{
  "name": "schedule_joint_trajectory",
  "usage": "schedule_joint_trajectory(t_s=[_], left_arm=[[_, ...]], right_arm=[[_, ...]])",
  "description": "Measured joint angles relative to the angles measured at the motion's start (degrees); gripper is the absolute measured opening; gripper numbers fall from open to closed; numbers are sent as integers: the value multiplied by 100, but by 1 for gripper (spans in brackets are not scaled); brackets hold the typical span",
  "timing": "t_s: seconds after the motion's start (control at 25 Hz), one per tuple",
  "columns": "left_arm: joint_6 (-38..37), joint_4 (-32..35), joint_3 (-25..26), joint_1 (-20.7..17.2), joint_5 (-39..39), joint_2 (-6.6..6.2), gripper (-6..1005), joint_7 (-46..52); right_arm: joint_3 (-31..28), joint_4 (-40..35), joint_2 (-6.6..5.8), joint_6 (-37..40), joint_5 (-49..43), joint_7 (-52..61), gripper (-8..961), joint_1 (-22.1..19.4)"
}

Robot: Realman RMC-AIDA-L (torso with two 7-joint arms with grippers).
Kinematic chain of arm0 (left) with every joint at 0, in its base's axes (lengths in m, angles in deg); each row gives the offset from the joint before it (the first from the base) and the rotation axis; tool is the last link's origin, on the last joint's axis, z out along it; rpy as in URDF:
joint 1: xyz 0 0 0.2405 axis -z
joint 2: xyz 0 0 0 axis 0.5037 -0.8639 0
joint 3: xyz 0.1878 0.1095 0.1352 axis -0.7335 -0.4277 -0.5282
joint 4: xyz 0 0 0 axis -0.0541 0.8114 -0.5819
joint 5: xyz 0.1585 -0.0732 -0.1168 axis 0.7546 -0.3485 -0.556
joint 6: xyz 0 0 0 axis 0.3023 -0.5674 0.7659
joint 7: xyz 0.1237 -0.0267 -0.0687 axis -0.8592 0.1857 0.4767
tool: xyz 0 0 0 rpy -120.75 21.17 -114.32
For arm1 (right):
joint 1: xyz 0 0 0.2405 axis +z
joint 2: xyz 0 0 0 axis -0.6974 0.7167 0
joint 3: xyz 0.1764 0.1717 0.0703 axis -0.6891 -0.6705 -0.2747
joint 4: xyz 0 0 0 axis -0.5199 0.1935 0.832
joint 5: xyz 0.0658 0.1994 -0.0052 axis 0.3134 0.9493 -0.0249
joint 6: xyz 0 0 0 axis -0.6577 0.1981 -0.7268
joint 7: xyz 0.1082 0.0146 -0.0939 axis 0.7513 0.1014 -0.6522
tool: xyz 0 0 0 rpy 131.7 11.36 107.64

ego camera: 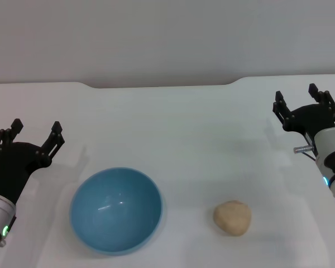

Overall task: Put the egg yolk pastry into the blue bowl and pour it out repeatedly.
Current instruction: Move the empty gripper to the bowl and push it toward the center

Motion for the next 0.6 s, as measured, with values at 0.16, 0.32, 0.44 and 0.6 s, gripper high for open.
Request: schedule_joint_trajectory(t_s=[0.16,0.32,0.44,0.6], left_arm=[[0,0,0,-3,-2,0,859,0],[0,0,0,-4,-6,-5,859,0],[0,-5,0,-4,-7,-8,859,0],[0,-9,0,-4,-7,-9,859,0]], right_arm=[[0,0,0,0,0,0,695,0],[0,0,0,0,0,0,695,0],[0,1,6,0,0,0,695,0],[0,8,8,0,0,0,695,0]])
